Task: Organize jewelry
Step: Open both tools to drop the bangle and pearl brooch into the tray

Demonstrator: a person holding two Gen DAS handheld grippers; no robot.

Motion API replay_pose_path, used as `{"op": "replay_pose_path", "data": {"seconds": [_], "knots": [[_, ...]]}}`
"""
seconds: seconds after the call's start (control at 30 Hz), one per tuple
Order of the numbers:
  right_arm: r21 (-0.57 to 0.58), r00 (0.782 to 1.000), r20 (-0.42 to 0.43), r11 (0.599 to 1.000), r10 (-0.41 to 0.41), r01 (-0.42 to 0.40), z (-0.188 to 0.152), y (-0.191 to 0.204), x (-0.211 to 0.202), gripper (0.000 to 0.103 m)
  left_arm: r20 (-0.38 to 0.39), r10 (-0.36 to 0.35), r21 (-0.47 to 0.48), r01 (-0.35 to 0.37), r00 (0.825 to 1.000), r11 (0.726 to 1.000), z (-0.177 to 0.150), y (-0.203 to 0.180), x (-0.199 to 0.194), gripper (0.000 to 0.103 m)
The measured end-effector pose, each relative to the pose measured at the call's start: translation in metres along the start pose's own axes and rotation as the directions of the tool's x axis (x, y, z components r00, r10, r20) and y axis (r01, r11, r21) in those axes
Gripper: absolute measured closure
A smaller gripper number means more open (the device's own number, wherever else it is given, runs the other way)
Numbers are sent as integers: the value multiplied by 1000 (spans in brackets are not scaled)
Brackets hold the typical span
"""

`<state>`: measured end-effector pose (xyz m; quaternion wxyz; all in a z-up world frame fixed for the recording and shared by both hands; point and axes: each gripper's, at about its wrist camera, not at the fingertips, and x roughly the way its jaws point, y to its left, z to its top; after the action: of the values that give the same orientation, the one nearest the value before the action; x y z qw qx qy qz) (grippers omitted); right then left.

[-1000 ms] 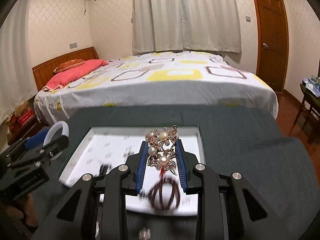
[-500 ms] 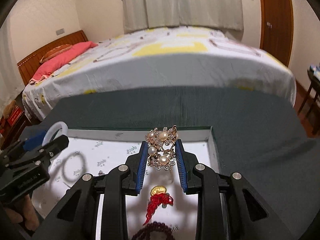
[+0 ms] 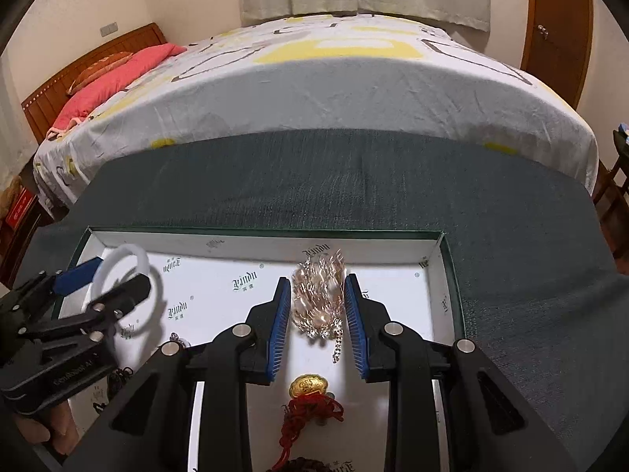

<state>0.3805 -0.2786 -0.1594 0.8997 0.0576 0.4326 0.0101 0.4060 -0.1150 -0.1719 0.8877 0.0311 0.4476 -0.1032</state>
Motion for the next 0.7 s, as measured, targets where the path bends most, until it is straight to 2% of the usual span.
{"op": "replay_pose_path", "data": {"seconds": [0.03, 0.07, 0.13, 0.23, 0.4, 0.5, 0.7], "knots": [[-1, 1000, 0, 1000, -1, 1, 0, 0, 0, 67, -5, -1, 0, 1, 1000, 1000, 0, 0, 0, 34], [-1, 1000, 6, 1000, -4, 4, 0, 0, -1, 57, -9, -3, -3, 3, 1000, 1000, 0, 0, 1, 33], [-4, 1000, 31, 1000, -2, 3, 0, 1, -6, 51, -4, -5, -12, 4, 1000, 1000, -1, 1, 0, 32], [-14, 998, 68, 1000, -17, 18, -2, 2, -17, 51, 29, 4, -13, -3, 1000, 1000, 0, 1, -8, 23], [-16, 987, 158, 1000, -20, 22, -12, 2, -51, 51, 100, 0, -17, 2, 995, 1000, -3, 4, -34, 22], [-20, 979, 200, 999, -25, 29, -21, 3, -71, 50, 176, 8, -16, -6, 984, 1000, -10, 3, -59, 22], [-18, 962, 268, 999, -41, 48, -41, 3, -106, 50, 265, 15, -29, -7, 964, 1000, -27, 2, -98, 21]]}}
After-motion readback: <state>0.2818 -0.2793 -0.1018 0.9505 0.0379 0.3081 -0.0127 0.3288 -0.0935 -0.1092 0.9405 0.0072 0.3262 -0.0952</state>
